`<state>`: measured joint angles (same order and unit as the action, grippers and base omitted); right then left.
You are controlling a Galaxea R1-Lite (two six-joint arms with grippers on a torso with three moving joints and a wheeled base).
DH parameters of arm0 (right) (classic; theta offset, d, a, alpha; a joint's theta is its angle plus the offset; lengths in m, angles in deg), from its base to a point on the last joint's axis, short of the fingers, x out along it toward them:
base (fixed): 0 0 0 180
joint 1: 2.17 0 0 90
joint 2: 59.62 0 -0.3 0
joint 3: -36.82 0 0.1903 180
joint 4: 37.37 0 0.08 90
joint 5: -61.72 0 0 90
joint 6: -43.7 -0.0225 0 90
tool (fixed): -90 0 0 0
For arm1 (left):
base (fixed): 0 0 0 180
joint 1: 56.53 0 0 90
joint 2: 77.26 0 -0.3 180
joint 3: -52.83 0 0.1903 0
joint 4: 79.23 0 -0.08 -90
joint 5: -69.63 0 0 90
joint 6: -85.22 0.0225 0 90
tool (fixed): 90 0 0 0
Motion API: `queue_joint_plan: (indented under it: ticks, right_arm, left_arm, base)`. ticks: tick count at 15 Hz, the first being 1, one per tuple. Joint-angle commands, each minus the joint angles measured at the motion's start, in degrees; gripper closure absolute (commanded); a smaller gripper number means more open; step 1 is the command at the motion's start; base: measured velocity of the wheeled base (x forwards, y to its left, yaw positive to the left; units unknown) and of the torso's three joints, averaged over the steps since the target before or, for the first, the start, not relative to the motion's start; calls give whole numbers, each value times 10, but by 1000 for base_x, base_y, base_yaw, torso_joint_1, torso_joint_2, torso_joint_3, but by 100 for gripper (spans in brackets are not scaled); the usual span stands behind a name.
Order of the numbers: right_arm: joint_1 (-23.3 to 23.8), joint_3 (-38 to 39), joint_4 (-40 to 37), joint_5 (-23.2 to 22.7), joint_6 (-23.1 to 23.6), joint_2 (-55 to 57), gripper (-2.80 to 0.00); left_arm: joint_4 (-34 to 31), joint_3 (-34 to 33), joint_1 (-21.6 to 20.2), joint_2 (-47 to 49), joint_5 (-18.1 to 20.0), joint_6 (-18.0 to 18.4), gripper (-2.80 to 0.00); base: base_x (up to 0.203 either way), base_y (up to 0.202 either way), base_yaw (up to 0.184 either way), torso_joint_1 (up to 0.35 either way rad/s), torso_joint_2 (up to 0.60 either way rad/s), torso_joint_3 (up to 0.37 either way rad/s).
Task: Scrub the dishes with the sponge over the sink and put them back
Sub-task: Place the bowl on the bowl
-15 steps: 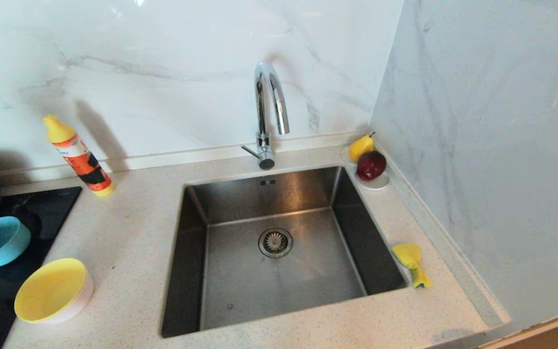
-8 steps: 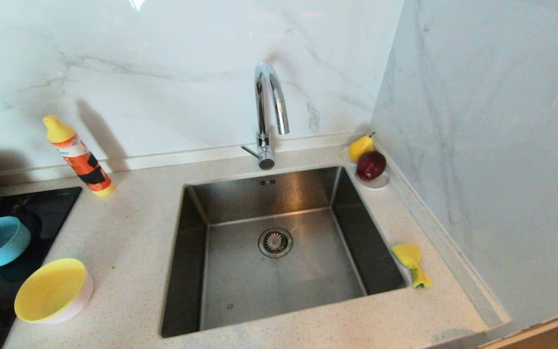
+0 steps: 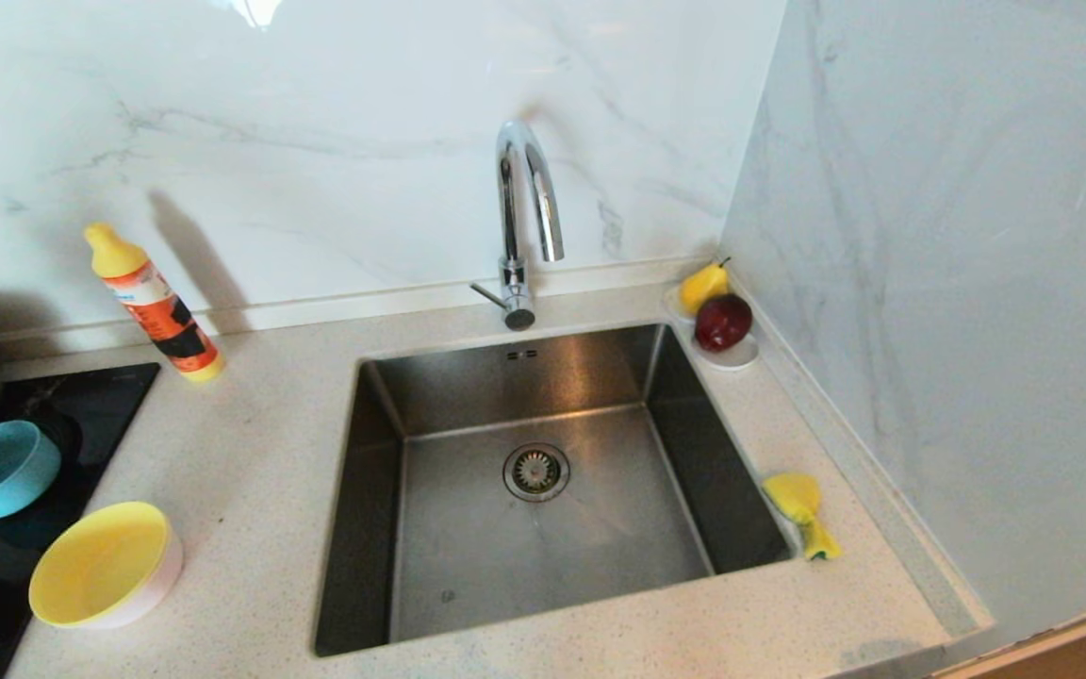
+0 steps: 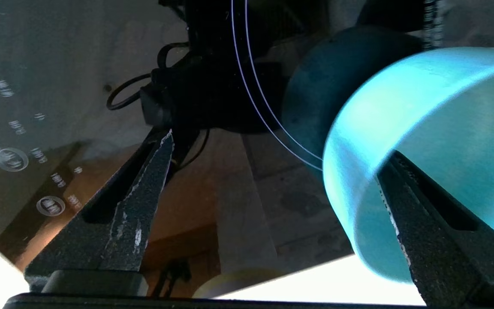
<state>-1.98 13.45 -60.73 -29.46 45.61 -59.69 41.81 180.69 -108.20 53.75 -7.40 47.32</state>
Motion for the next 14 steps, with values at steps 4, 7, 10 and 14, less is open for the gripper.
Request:
queue_joint_plan:
  ticks: [4,7,10,14]
  right_arm:
    - [0,0,0,0,0,1,0]
    - [0,0,0,0,0,1,0]
    - [0,0,0,0,0,1,0]
    - [0,0,0,0,0,1,0]
  left_arm:
    - [-4,4,0,14,1,-2,-280]
    - [-4,5,0,9,1,-3,0]
    - [-6,4,0,1,1,-3,0]
    - [-18,9,1,0,2,-3,0]
  base:
    - [0,0,0,0,0,0]
    - [0,0,0,0,0,0]
    - [0,0,0,0,0,0]
    - [0,0,0,0,0,0]
